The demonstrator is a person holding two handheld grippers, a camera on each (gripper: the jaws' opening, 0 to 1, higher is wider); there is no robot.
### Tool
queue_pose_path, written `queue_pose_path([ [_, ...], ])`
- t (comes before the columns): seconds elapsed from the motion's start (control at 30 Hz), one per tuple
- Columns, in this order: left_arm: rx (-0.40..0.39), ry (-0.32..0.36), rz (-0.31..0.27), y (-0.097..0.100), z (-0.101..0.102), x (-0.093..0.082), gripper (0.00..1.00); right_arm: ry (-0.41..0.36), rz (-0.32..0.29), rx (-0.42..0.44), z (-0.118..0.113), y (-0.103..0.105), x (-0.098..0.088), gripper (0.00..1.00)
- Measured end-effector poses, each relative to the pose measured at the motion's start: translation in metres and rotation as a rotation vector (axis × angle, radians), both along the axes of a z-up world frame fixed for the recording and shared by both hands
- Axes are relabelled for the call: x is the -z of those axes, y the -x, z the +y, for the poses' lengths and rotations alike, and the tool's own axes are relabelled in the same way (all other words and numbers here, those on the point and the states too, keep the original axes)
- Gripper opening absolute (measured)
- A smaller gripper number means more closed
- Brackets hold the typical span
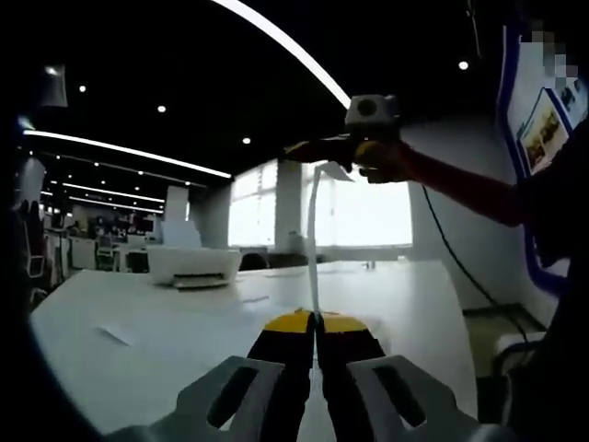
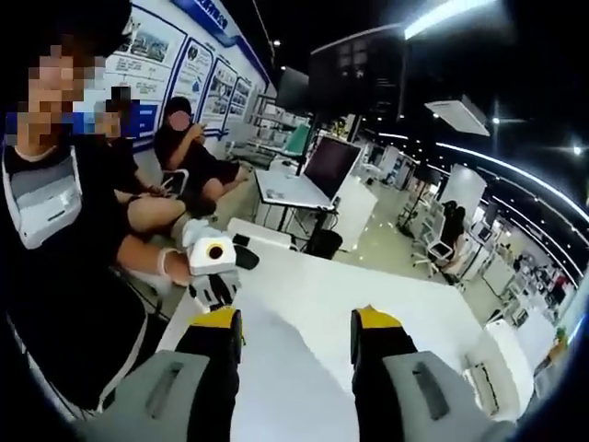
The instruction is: Organize the stack of printing papers by aligning and flattening the scattered papers on the table
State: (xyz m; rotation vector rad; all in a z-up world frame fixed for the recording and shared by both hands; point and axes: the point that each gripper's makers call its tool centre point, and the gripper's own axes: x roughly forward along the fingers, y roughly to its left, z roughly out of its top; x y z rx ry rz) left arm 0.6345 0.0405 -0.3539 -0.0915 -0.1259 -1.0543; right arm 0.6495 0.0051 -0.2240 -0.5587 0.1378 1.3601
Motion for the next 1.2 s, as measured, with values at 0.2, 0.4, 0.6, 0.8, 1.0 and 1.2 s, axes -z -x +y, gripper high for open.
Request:
queue_pose_path([
  [0.2, -0.013, 0.002, 0.009, -0.001, 0.004, 0.006, 0.06, -0.062, -0.006, 0.027, -0.012, -0.001, 0.001, 0.43],
  [0.4, -0.018, 0.005, 0.015, -0.001, 0.006, 0.009, 0.06, -0.109, -0.018, 0.044, -0.017, 0.002, 0.006, 0.42],
  [0.6, -0.025, 0.004, 0.011, -0.002, 0.009, 0.006, 0.06, -0.18, -0.009, 0.072, -0.025, 0.003, 0.004, 0.42],
  [0.8, -0.031, 0.003, 0.01, -0.002, 0.011, 0.008, 0.06, -0.221, -0.032, 0.118, -0.037, 0.001, 0.01, 0.36],
  [1.0, -0.038, 0.003, 0.014, -0.004, 0.014, 0.011, 0.06, -0.304, -0.065, 0.174, -0.056, -0.002, 0.008, 0.35],
  [1.2, -0.051, 0.001, 0.031, -0.008, 0.021, 0.019, 0.06, -0.317, -0.061, 0.209, -0.071, 0.0, 0.018, 0.35],
])
